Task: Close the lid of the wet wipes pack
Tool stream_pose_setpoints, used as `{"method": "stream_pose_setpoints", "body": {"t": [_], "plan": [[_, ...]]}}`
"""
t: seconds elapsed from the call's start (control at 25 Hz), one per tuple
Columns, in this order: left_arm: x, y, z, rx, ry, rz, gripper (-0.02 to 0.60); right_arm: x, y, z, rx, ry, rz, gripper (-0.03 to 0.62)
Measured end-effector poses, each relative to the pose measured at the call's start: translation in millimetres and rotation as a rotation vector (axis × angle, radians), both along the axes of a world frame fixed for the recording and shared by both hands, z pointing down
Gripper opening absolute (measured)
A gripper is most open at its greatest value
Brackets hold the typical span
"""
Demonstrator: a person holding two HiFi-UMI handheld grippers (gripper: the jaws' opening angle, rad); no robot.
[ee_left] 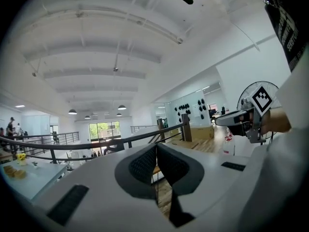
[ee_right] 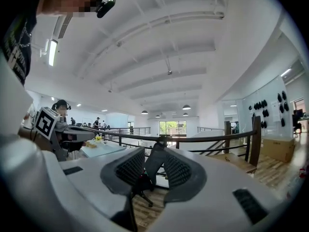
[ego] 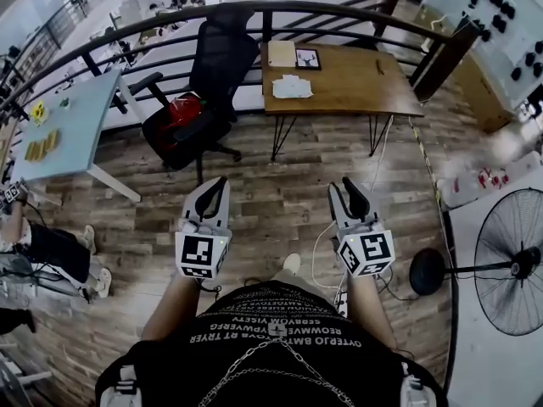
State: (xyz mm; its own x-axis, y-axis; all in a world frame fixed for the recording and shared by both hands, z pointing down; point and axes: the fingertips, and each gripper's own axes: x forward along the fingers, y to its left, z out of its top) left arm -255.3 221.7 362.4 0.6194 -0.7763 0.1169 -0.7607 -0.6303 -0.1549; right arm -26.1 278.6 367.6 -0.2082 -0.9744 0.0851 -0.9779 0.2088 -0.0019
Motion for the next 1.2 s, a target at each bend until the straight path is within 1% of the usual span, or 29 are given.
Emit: {"method": "stream_pose_setpoints", "body": {"t": [0.08,0.16,0.32,0.6,0.84,1.04,1.2], "plan": [[15,-12,6,-0.012,-0.008,0.016,0.028,13,-12,5,-0.015,0.001,0.0,0.114],[31,-25,0,-0.006,0.003,0.027,0.028,23,-25,7,-0.03,0.002,-0.012,0.114],[54,-49,-11,0.012,0.014,0.02,0.028,38,-48,2,-0.039,0.005,-0.037,0.114],[75,-85,-11,0.007,0.028,-0.066,0.028,69,-83,-11,-0.016,0.033,-0.075,0.114],[92,-106,-12,0.016,0.051,-0.117,0.028,91,-112,-13,-0.008,0.044,-0.124,0.114],[109,-120,-7,0.025,0.017,-0.149,0.028,113,-132,-13,0.008,0.042,-0.143,0.114],[117,-122,0,0.013,-0.009,-0.164,0.028,124,-142,-3,-0.007,0.024,-0.149,0.114]]}}
